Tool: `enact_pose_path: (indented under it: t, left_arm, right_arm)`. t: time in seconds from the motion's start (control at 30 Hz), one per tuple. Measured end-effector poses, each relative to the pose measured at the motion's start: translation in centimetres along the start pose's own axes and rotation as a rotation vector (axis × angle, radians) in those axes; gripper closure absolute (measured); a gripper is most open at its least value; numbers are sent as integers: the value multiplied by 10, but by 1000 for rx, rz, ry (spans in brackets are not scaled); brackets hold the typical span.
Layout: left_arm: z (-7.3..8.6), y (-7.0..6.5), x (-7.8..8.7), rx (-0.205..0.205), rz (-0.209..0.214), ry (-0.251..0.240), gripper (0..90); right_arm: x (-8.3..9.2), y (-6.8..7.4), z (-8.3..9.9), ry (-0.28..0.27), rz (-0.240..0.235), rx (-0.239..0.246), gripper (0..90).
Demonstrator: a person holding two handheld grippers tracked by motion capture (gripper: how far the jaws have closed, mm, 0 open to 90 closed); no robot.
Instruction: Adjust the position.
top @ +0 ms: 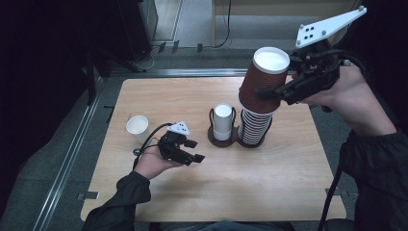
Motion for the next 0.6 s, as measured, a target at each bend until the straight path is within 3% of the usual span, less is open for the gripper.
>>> enact_pose_path:
  t: [0.37,0.6]
  left_arm:
    - [0,1,3,6,15,-24,284]
    - [0,0,4,-15,17,-39,301]
  right_arm:
    - [-20,11,16,-5,-36,12,179]
    - [-32,17,24,4,-47,30,179]
Point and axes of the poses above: each handheld gripper's, and its own axes: x roughly backward along the jaws, z roughly out of its underside, y roughly to its left, the point moved 1 cm from there along -x, roughly forward along the jaws, and after that the axes turned 10 degrees about y, right-handed, at the moved point
